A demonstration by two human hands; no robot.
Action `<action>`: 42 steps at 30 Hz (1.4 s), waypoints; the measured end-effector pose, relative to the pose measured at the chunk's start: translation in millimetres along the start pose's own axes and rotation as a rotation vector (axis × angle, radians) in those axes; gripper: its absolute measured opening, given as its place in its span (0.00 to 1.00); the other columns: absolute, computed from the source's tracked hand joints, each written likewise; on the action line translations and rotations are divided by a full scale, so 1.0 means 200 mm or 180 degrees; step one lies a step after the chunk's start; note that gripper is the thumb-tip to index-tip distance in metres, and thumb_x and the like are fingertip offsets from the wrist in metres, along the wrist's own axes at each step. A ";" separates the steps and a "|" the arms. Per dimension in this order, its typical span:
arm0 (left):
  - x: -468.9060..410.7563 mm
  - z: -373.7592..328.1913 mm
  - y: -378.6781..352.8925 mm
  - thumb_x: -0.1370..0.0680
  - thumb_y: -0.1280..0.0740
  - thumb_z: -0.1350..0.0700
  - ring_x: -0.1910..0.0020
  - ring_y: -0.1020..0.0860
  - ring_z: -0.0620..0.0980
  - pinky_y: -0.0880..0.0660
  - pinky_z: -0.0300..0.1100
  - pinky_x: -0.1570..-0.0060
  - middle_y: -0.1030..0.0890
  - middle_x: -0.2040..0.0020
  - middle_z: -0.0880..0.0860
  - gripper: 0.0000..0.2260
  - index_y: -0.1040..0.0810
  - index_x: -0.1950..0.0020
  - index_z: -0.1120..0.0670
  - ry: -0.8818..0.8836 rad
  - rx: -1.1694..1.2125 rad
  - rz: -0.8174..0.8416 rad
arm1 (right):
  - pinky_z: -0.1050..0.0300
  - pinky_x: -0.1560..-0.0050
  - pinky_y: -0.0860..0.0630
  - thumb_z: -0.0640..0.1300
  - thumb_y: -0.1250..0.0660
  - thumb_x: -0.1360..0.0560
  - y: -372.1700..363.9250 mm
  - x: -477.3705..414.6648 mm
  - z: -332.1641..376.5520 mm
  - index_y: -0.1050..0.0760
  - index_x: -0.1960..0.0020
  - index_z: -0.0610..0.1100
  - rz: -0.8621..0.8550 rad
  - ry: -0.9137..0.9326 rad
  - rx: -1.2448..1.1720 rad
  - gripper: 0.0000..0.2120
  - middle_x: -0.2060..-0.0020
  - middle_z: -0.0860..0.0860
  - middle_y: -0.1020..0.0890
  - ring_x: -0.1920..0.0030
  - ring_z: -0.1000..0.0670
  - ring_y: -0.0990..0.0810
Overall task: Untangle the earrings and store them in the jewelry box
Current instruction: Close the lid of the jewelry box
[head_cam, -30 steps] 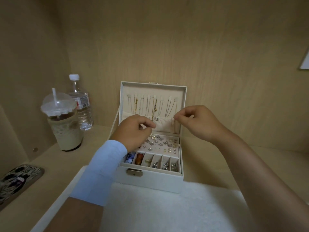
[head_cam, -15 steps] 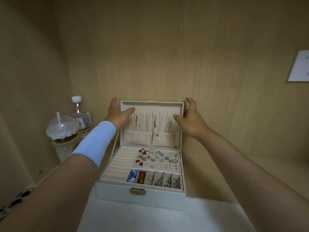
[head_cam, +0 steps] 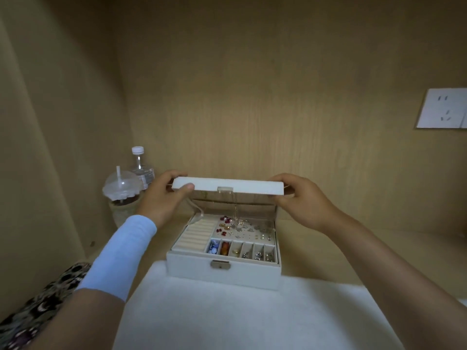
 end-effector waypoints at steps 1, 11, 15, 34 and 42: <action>0.06 0.01 0.01 0.24 0.28 0.54 0.48 0.23 0.44 0.29 0.40 0.45 0.21 0.46 0.45 0.10 0.21 0.43 0.46 -0.0030 0.0025 -0.0008 | 0.64 0.46 0.26 0.39 0.28 0.25 -0.01 0.04 0.00 0.20 0.44 0.55 0.0073 0.0042 0.0056 0.14 0.49 0.59 0.17 0.49 0.62 0.20; 0.39 0.21 0.04 0.30 0.22 0.62 0.45 0.22 0.45 0.29 0.31 0.44 0.24 0.43 0.48 0.16 0.19 0.50 0.43 0.0006 -0.0117 0.0315 | 0.54 0.23 0.42 0.54 0.34 0.20 -0.12 0.38 -0.04 0.39 0.22 0.59 0.1132 0.0105 0.1263 0.29 0.23 0.57 0.37 0.23 0.56 0.41; 0.45 0.27 0.01 0.30 0.22 0.62 0.43 0.24 0.43 0.29 0.38 0.38 0.25 0.43 0.44 0.19 0.19 0.48 0.40 -0.0073 -0.0118 0.0305 | 0.58 0.23 0.45 0.56 0.39 0.18 -0.16 0.44 -0.03 0.40 0.22 0.62 0.1090 0.0130 0.1341 0.25 0.21 0.57 0.40 0.21 0.57 0.45; 0.46 0.34 -0.04 0.32 0.21 0.58 0.45 0.22 0.47 0.25 0.49 0.39 0.22 0.41 0.42 0.25 0.24 0.45 0.35 0.0242 -0.0198 0.0449 | 0.45 0.27 0.31 0.53 0.20 0.34 -0.35 0.47 -0.15 0.49 0.20 0.59 0.0420 -0.0871 -0.0209 0.53 0.24 0.60 0.38 0.27 0.53 0.32; 0.30 0.34 -0.11 0.33 0.21 0.61 0.50 0.22 0.47 0.24 0.42 0.48 0.21 0.45 0.45 0.24 0.23 0.45 0.40 0.0469 -0.0160 0.0446 | 0.51 0.24 0.36 0.46 0.20 0.32 -0.39 0.29 -0.21 0.41 0.21 0.54 0.0410 -0.0854 -0.0093 0.46 0.24 0.55 0.37 0.26 0.53 0.35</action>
Point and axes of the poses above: each hand's wrist, its own x-axis away from the middle knuckle, its own y-axis out of the back of the hand, z = x × y, the point moved 1 cm from there along -x, towards the middle knuckle
